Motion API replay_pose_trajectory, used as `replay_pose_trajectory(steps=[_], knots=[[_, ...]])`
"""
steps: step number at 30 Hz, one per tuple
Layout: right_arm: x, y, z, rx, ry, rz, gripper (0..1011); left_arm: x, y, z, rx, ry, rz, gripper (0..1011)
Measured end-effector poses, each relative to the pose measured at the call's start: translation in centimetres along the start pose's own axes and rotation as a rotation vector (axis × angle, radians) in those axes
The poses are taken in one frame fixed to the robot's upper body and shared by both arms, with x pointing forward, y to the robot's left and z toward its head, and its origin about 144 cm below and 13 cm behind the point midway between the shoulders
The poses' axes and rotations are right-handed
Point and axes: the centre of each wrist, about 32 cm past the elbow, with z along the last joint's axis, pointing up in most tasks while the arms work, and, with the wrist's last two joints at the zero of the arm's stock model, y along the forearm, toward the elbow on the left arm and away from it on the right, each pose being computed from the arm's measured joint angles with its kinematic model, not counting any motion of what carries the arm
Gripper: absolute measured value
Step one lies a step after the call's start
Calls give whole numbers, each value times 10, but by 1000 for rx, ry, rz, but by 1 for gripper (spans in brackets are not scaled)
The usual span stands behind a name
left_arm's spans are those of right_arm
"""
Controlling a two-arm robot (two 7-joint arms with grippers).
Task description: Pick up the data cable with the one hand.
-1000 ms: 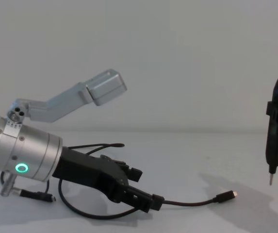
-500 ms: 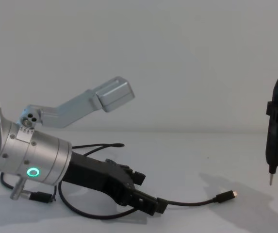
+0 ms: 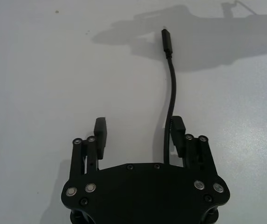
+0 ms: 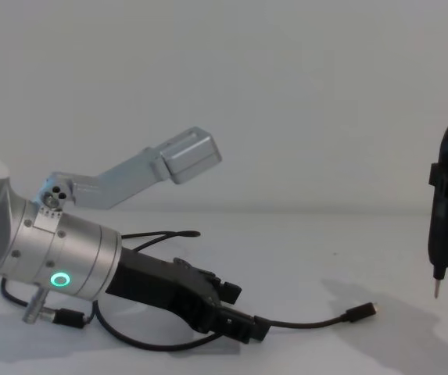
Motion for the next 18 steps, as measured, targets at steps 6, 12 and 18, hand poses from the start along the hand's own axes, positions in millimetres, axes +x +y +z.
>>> replay_pose_trajectory(steps=[6, 12, 18], knots=[[0, 0, 0, 0, 0, 0, 275, 0, -1, 0, 0, 0, 1, 659], [0, 0, 0, 0, 0, 0, 274, 0, -1, 0, 0, 0, 2, 456], [0, 0, 0, 0, 0, 0, 275, 0, -2, 0, 1, -1, 2, 257]])
